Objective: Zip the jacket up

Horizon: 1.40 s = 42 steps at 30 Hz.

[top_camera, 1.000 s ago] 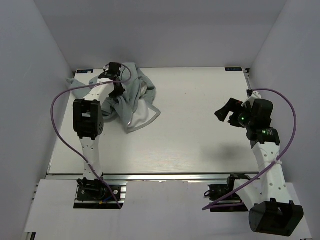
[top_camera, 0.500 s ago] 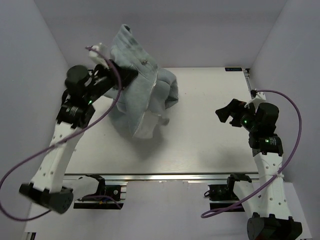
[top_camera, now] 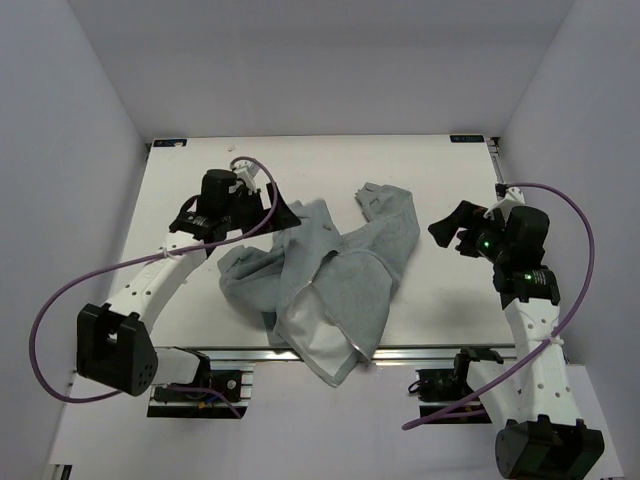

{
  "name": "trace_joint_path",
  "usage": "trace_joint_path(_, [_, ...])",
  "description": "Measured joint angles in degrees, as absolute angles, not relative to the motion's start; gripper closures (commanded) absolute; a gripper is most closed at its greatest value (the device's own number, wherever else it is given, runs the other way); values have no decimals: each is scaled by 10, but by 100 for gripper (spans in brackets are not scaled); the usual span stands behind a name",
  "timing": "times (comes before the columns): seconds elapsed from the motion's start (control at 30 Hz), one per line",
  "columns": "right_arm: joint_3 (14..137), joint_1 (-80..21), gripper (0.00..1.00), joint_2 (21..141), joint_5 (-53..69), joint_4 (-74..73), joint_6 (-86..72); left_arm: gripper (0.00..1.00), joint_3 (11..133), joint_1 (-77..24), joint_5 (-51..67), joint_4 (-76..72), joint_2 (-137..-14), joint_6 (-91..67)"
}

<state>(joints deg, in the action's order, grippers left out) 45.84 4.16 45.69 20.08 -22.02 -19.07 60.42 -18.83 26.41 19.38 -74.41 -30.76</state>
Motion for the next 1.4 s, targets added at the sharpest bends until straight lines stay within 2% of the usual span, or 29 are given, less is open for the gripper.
trace_joint_path(0.33, [458, 38, 11, 481, 251, -201, -180, 2, 602, -186, 64, 326, -686, -321])
trace_joint_path(0.47, [455, 8, 11, 489, 266, -185, -166, 2, 602, -185, 8, 350, -689, -331])
trace_joint_path(0.6, [455, -84, 11, 515, 253, -175, -144, 2, 604, -185, 19, 334, -706, -327])
trace_joint_path(0.77, [473, -239, 11, 601, 183, -161, -108, 2, 617, -185, 93, 270, -760, -321])
trace_joint_path(0.93, [494, -281, 11, 699, 135, -156, -93, 2, 633, -185, 144, 228, -835, -319])
trace_joint_path(1.0, [493, -287, 20, 719, 121, -155, -89, 2, 633, -185, 162, 217, -859, -319])
trace_joint_path(1.03, [493, -289, 29, 725, 118, -152, -88, 10, 632, -185, 172, 210, -870, -320])
trace_joint_path(1.07, [492, -291, 60, 728, 116, -148, -87, 17, 632, -185, 182, 205, -879, -321])
trace_joint_path(1.1, [490, -294, 70, 728, 114, -141, -84, 24, 632, -185, 191, 201, -887, -322])
trace_joint_path(1.13, [487, -296, 81, 728, 115, -133, -90, 45, 632, -185, 196, 200, -892, -322])
trace_joint_path(1.17, [485, -298, 100, 728, 114, -124, -94, 56, 632, -185, 200, 200, -894, -323])
trace_joint_path(1.23, [481, -301, 100, 728, 107, -116, -105, 73, 632, -185, 201, 202, -894, -316])
trace_joint_path(1.27, [481, -301, 100, 727, 96, -115, -113, 92, 632, -185, 197, 204, -891, -314])
trace_joint_path(1.33, [481, -300, 100, 719, 61, -116, -129, 100, 632, -186, 179, 214, -877, -313])
trace_joint_path(1.4, [481, -289, 100, 700, 11, -128, -157, 100, 632, -186, 151, 229, -850, -313])
